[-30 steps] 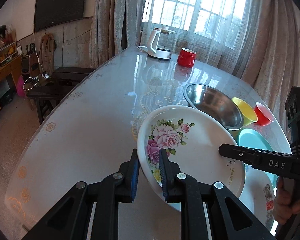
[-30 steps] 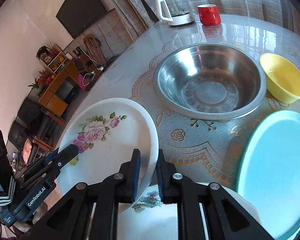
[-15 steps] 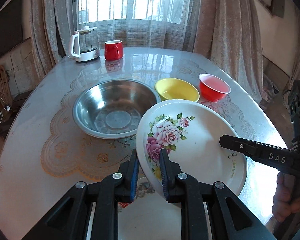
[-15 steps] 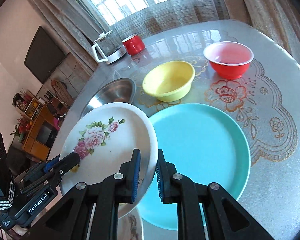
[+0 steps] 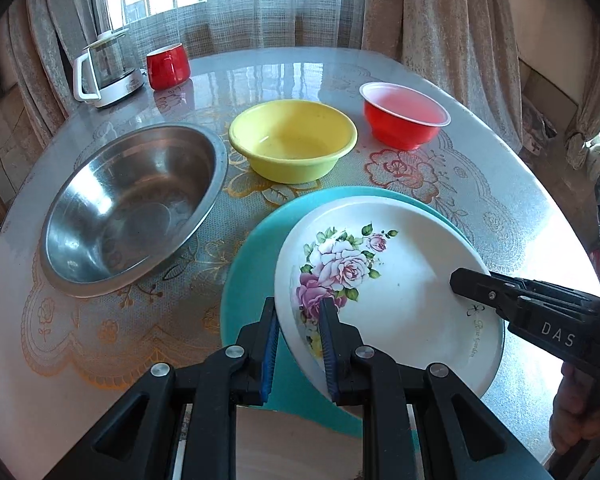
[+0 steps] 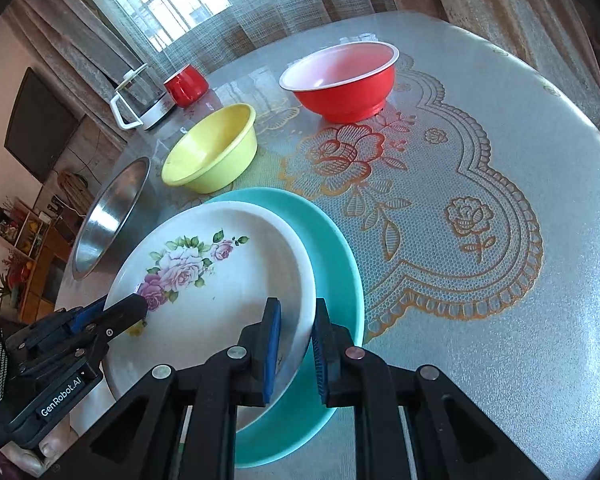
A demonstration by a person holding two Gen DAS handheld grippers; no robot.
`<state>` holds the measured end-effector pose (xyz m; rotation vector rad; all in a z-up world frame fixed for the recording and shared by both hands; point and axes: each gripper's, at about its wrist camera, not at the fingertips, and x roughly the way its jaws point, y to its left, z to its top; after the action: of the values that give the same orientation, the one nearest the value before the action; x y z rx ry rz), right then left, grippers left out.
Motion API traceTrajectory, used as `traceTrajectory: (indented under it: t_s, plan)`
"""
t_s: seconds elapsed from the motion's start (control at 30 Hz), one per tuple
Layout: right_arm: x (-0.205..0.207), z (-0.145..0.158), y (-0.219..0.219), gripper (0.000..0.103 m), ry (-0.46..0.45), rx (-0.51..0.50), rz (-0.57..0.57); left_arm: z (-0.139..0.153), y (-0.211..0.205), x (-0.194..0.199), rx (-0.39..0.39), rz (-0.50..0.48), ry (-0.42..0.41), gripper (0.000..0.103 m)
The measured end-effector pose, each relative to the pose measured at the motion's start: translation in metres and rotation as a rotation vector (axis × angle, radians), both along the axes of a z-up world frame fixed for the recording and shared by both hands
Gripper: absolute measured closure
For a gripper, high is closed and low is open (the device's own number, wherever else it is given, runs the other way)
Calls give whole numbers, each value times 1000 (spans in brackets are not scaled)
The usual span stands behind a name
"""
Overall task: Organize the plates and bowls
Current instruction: 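Lift the rose plate, lower it onto the teal plate, open both grippers, then grasp the rim of the large red-character white plate with both grippers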
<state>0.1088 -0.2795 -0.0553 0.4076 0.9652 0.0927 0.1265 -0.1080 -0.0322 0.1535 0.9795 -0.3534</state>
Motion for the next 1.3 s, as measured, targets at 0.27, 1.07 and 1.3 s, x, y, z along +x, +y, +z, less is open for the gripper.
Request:
traceTrajectory:
  t_s: [0.27, 1.07, 1.3]
  plan:
    - [0, 1, 13, 88, -15, -73, 45, -1, 10, -5, 11, 27, -25, 83]
    - [-14, 0, 22, 85, -36, -73, 1, 35, 54, -49, -75, 73, -136, 82]
    - [-18, 1, 26, 81, -36, -74, -6, 37, 65, -61, -80, 93, -153, 82]
